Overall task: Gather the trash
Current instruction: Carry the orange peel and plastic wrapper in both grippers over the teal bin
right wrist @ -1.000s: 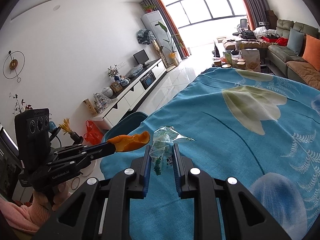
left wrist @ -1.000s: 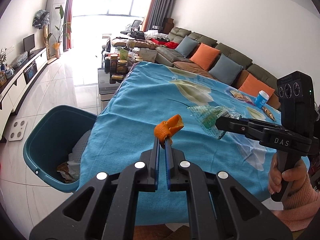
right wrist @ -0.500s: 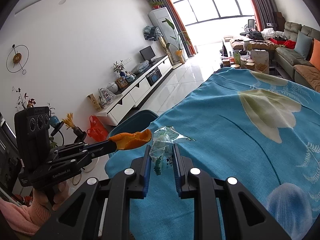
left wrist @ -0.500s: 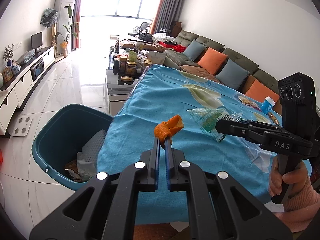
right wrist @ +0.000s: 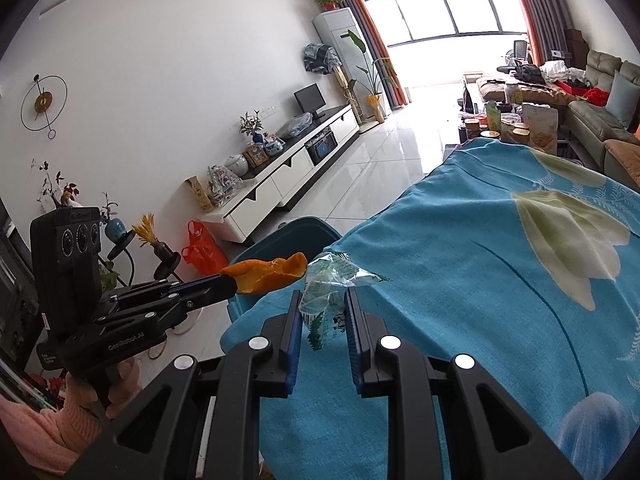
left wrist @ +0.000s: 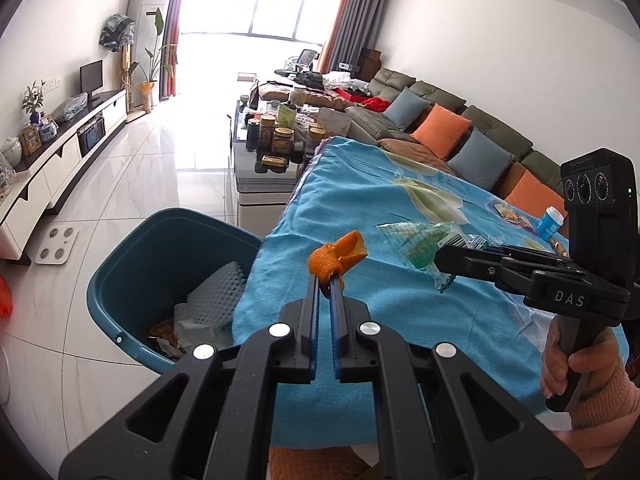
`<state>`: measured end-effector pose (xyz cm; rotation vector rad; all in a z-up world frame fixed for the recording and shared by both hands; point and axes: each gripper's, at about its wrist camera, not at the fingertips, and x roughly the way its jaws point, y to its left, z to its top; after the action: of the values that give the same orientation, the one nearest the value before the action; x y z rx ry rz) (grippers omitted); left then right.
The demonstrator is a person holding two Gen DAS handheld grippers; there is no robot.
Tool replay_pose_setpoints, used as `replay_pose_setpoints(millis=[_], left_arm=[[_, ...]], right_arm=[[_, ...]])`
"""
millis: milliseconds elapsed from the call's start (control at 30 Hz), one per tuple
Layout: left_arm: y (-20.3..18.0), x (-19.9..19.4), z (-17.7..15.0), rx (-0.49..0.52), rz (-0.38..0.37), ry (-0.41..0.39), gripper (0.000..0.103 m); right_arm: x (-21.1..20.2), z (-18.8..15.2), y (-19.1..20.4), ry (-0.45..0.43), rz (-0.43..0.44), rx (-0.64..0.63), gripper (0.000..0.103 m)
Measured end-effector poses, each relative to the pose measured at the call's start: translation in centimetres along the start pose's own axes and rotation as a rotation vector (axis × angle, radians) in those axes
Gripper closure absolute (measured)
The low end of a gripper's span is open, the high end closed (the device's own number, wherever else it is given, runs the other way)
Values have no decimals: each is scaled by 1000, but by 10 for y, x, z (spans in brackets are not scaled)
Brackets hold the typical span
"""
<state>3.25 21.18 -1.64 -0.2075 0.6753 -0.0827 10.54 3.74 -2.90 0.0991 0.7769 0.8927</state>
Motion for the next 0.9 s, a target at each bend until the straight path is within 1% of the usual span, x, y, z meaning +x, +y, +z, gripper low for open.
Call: replay_pose_setpoints(millis=[600,900], left_arm=[[34,-9,3,-58,64,-27,97],[44,-8,2,-80,83,-29,97]], right_arm=[[36,17,27,42,44,-61,84],[45,21,38,61,54,-95,84]])
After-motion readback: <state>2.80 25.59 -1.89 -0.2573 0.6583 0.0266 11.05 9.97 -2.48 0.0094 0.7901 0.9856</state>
